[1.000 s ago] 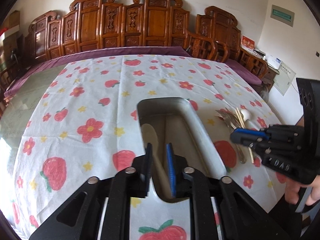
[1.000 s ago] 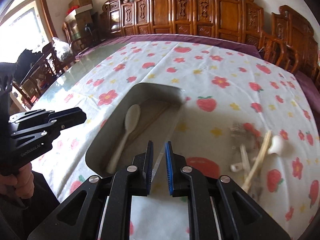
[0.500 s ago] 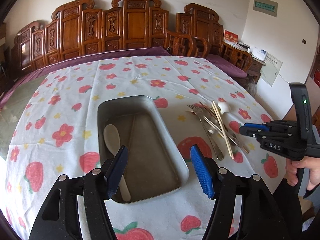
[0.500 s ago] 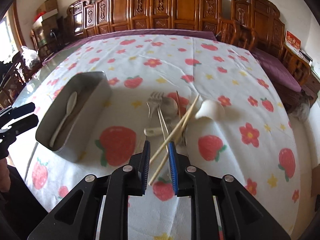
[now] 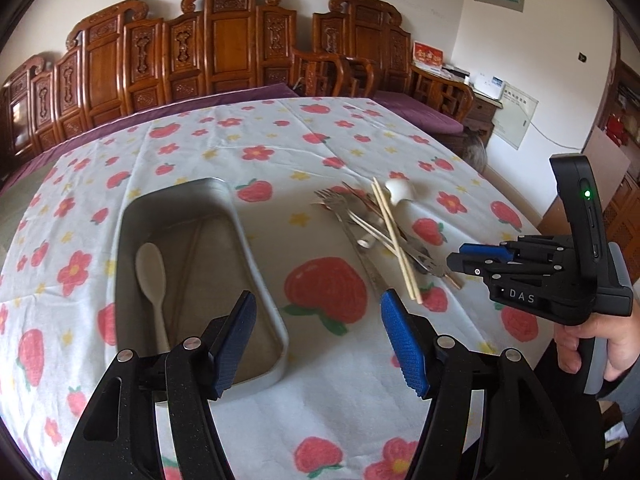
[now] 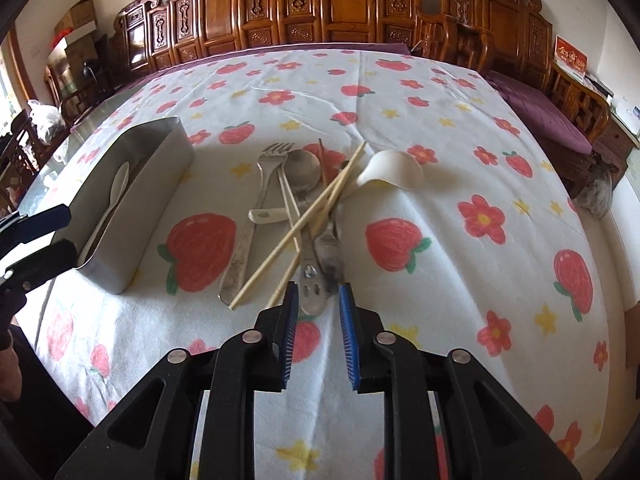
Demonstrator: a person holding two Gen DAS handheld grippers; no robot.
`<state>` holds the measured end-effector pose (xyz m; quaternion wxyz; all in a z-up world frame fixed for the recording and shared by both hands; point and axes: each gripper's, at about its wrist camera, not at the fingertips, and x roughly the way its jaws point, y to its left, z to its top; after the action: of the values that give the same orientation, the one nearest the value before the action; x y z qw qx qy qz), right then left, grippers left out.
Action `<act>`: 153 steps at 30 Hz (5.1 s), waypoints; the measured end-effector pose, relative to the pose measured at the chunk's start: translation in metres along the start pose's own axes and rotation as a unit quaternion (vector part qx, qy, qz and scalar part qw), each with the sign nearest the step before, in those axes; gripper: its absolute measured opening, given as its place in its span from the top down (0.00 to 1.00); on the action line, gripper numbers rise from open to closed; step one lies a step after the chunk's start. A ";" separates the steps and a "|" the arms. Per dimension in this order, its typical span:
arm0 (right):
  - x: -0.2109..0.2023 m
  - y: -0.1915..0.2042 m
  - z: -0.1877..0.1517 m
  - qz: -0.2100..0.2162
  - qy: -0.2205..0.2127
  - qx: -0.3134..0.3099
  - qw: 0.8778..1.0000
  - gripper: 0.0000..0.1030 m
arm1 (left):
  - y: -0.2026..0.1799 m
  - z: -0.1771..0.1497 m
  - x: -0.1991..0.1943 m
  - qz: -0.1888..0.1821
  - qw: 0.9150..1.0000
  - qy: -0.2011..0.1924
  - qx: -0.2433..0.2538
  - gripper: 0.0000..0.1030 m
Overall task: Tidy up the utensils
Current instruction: 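Grasp another wooden chopstick from the pile with the left tool, then grasp the metal spoon with the smiley-face handle with the right tool, then place the chopstick in the metal tray and open the left tool while the right tool carries the metal spoon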
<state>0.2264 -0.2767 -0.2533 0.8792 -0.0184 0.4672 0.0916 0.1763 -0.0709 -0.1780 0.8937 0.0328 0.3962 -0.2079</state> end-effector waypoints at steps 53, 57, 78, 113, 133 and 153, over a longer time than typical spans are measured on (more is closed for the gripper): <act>-0.002 -0.015 0.007 0.039 -0.014 -0.042 0.998 0.71 | -0.032 0.029 0.036 -0.024 0.999 0.022 0.016 0.96; 0.015 -0.002 0.025 0.048 -0.002 -0.054 0.997 0.71 | -0.021 0.029 0.031 -0.027 0.999 0.018 0.005 0.96; 0.084 0.017 0.069 0.021 0.085 -0.045 0.995 0.88 | -0.002 0.028 0.011 -0.032 0.999 -0.003 -0.009 0.96; 0.040 0.001 0.083 0.065 0.047 0.010 0.997 0.93 | 0.025 0.026 -0.017 0.001 0.999 -0.024 -0.027 0.96; 0.007 0.055 0.078 0.112 0.028 -0.037 0.993 0.93 | 0.084 -0.002 -0.022 0.046 0.996 0.028 -0.076 0.96; 0.011 0.109 0.087 0.142 0.039 -0.071 0.987 0.93 | 0.099 -0.004 0.006 0.047 0.993 0.062 -0.090 0.96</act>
<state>0.2845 -0.1578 -0.2074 0.8346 -0.0173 0.4916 0.2479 0.2163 0.0183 -0.1955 0.8754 -0.0166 0.4662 -0.1266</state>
